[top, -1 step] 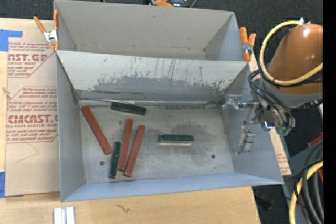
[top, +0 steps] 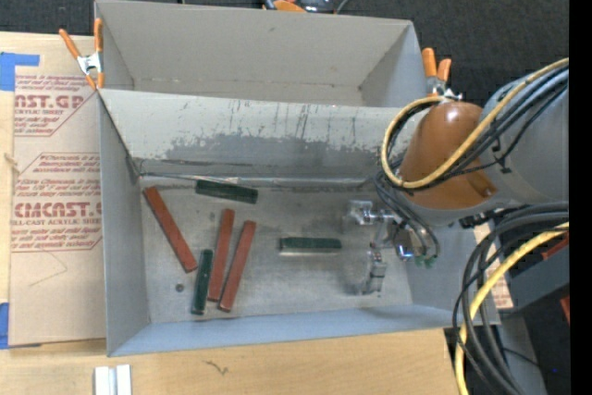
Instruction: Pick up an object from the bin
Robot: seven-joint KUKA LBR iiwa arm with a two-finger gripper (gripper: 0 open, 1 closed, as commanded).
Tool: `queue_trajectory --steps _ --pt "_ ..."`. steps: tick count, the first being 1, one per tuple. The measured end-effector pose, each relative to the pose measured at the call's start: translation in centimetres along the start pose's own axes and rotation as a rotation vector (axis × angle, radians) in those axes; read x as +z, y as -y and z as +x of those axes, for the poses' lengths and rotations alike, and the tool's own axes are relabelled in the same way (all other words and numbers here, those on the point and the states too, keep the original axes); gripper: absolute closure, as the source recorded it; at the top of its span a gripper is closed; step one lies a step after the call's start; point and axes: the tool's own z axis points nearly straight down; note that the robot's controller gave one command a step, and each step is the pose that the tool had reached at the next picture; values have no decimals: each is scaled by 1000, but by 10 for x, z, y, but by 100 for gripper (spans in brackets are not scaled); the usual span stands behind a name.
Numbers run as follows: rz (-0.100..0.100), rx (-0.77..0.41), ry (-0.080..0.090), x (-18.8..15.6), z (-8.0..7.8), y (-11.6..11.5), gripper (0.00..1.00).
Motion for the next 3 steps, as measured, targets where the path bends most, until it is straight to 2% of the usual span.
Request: queue_trajectory --steps 1,2,3 --pt "-1 -69 10 8 -38 -69 0" --pt "2 -63 8 7 -37 -64 100" --pt "3 -119 16 -130 -26 -81 100"
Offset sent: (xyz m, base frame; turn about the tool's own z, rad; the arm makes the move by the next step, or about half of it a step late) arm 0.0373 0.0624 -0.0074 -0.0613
